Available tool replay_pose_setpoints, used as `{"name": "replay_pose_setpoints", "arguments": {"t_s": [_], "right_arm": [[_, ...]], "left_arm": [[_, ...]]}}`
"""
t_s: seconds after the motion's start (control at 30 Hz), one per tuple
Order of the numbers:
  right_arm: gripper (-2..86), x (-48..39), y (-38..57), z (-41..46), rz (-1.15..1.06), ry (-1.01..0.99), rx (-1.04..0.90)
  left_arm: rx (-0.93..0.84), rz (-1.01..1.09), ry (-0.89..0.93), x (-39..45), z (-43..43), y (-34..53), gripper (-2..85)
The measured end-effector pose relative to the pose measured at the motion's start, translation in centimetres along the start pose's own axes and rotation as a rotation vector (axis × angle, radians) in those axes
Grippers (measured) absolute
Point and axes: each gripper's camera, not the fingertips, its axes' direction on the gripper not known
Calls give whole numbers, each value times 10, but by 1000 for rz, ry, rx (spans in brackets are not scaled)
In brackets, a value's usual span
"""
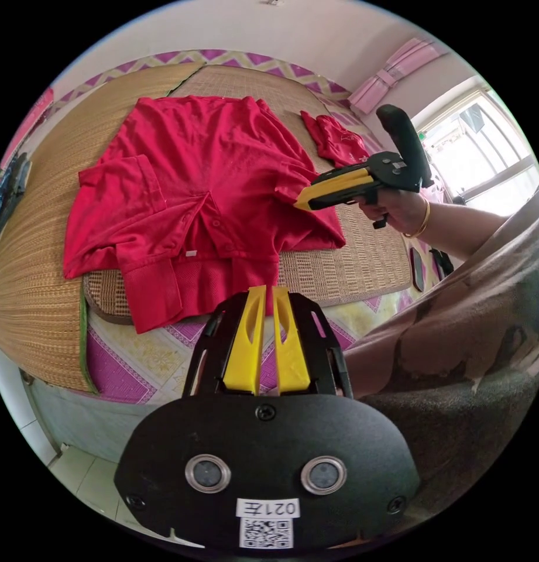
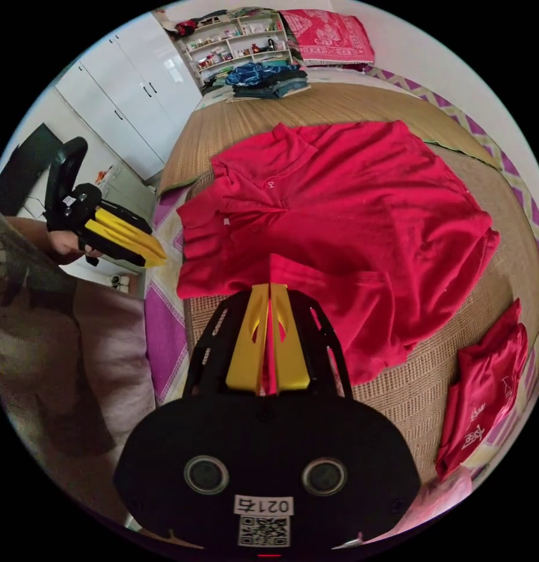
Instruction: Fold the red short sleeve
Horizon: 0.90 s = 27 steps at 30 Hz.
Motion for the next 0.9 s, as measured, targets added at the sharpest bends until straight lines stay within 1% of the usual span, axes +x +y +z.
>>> {"name": "replay_pose_setpoints", "arguments": {"t_s": [0.07, 0.17, 0.23, 0.3, 0.33, 0.4, 0.47, 0.6, 0.63, 0.73, 0.8, 0.9], "right_arm": [[-4, -5, 1, 11, -8, 14, -33], [1, 0, 10, 38, 17, 40, -146], [10, 9, 15, 26, 73, 14, -103], [30, 15, 25, 6, 130, 27, -21], [39, 16, 27, 6, 136, 28, -25], [66, 23, 35, 22, 139, -26, -134], [72, 28, 41, 12, 148, -25, -97], [71, 58, 60, -51, 240, -27, 91], [72, 66, 63, -61, 255, -23, 110], [80, 118, 76, -102, 342, -24, 176], [82, 169, 82, -124, 422, -40, 206], [81, 233, 79, -136, 531, -97, 235]], "left_arm": [[-4, 0, 2, 5, 9, 8, -8], [0, 6, -3, 13, 16, 18, -8], [7, 8, -9, 17, 17, 24, -8], [17, 6, -11, 20, 18, 30, -8], [17, 4, -8, 21, 22, 34, -8], [12, 1, -3, 24, 32, 39, -8], [-5, 14, 0, 33, 45, 42, -8], [6, 42, 0, 54, 55, 43, -6], [8, 53, -2, 61, 59, 43, -4], [13, 66, -16, 75, 67, 41, 7], [32, 65, -25, 80, 66, 38, 17], [70, 64, -77, 75, 55, 27, 27]]}}
